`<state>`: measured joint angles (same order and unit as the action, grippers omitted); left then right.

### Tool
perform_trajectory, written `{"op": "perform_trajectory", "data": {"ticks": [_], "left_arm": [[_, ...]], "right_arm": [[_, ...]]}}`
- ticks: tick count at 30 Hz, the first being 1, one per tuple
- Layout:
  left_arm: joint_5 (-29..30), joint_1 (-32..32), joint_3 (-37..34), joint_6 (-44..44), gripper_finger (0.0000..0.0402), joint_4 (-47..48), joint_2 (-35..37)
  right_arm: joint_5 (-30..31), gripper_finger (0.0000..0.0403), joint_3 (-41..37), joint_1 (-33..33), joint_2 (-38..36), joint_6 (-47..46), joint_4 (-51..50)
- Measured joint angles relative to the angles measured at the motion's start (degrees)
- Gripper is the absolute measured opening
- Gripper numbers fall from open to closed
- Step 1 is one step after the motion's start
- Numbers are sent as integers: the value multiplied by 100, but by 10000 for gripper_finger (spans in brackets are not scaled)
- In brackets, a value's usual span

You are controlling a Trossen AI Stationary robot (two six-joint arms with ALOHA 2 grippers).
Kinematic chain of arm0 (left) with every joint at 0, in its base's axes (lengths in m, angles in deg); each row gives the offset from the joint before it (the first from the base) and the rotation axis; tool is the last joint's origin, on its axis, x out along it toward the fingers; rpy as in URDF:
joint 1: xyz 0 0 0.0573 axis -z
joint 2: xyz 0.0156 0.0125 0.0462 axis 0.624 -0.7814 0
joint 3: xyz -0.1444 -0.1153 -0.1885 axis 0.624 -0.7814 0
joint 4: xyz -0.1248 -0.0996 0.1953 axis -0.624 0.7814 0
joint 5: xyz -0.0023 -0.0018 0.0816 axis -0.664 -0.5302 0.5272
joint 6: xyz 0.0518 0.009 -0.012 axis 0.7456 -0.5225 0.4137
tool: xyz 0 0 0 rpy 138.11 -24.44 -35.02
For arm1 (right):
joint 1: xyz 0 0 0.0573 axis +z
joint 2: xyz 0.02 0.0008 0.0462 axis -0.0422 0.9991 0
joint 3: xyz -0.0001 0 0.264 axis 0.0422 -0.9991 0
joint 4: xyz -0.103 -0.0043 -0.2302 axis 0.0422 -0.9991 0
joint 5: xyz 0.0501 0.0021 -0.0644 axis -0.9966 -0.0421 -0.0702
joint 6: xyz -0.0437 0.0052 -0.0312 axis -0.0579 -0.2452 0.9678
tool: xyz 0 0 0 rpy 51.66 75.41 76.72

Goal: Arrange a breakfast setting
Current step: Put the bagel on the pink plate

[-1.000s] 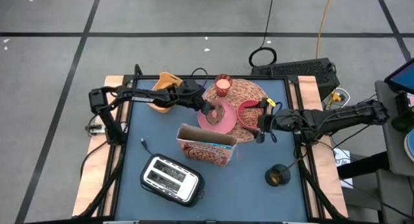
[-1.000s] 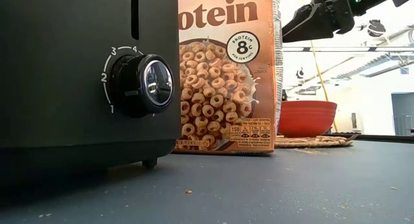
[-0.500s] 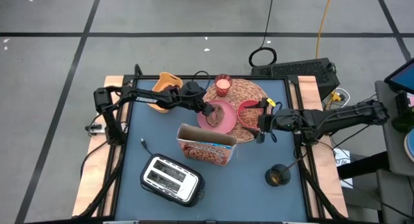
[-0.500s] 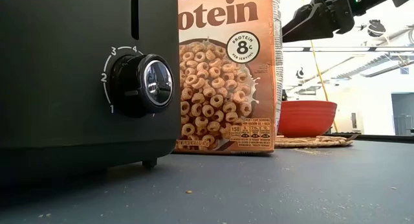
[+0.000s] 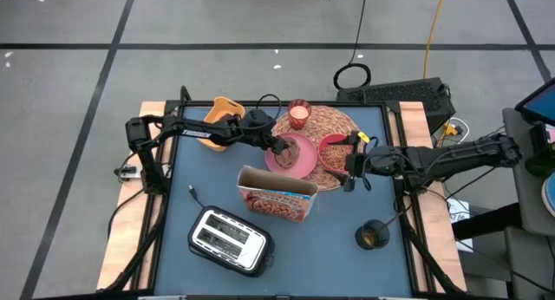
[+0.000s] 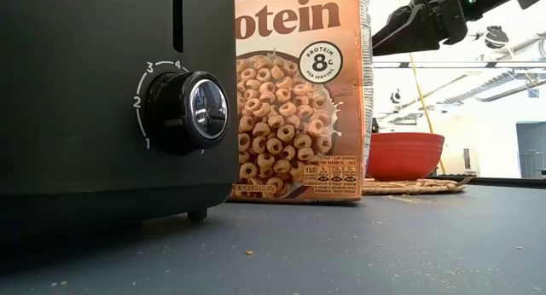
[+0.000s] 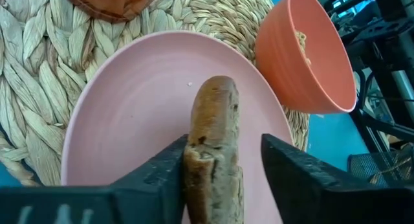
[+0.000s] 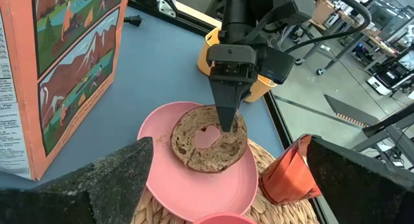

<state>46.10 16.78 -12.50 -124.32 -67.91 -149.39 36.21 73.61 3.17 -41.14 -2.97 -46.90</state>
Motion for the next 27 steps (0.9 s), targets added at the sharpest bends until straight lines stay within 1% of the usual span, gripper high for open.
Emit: {"op": "perform_trajectory", "data": {"ticks": [3,6,9,15,19,24,27], "left_arm": [[-3,1,0,129,214,-86,0],[-11,43,0,348,224,-334,0],[-17,94,0,363,225,-456,0],[-66,129,0,361,225,-372,0],[-85,34,-10,391,225,-179,73],[-85,-65,-8,461,225,-326,197],[-196,-66,-2,494,225,-364,238]], "right_arm": [[0,396,0,1,0,0,0],[0,396,0,1,0,0,0],[0,396,0,2,0,0,0],[1,396,0,1,0,-2,0],[0,396,0,2,0,-1,-4],[2,396,0,0,-2,0,-1],[3,396,0,1,-2,0,-4]]}}
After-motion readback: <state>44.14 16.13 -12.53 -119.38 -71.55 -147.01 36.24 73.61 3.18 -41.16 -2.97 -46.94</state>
